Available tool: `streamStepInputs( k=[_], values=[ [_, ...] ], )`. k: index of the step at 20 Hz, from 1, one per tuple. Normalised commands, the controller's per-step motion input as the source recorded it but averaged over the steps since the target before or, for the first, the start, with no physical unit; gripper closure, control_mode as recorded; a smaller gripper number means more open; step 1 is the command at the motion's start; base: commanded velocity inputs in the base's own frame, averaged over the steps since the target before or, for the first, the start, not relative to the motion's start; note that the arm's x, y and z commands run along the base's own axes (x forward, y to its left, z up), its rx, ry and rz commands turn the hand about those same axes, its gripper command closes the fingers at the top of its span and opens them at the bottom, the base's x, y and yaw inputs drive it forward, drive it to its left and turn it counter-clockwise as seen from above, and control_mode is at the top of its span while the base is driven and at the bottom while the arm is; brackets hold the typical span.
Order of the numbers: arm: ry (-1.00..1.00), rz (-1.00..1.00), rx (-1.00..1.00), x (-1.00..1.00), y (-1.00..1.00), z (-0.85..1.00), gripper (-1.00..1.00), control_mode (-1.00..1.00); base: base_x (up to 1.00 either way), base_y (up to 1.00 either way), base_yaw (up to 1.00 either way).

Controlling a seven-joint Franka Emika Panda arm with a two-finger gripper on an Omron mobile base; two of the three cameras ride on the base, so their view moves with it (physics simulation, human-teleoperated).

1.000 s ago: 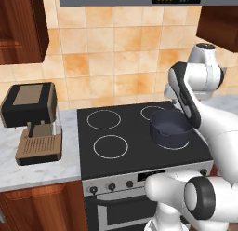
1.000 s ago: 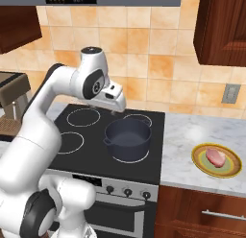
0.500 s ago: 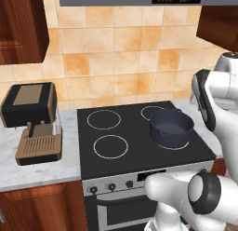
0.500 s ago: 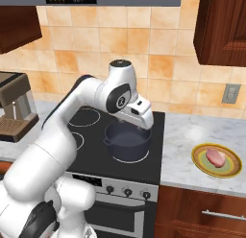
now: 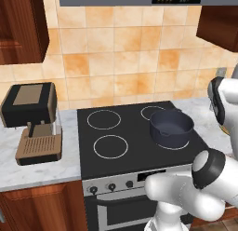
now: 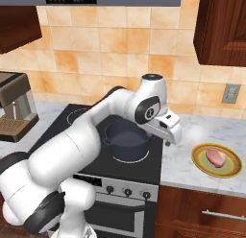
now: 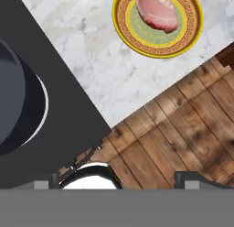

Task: Retrieve the frozen meat and place it in the pot on a burner. Then turn the burner on.

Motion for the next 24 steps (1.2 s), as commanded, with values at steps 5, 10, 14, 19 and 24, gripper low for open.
streamStepInputs(
  k=[5, 10, 14, 19, 24],
  values=[
    [0.01, 0.00, 0.00, 0.14, -0.64, -0.25, -1.00, -1.00, 0.00, 0.00, 0.00],
    [0.00, 0.00, 0.00, 0.08, -0.25, -0.25, -1.00, -1.00, 0.00, 0.00, 0.00],
    [0.01, 0.02, 0.00, 0.23, -0.28, -0.12, -1.00, -1.00, 0.00, 0.00, 0.00],
    [0.00, 0.06, 0.00, 0.47, -0.41, -0.05, -1.00, -1.00, 0.00, 0.00, 0.00],
    [0.01, 0.07, 0.00, 0.54, -0.47, -0.22, -1.00, -1.00, 0.00, 0.00, 0.00]
  ],
)
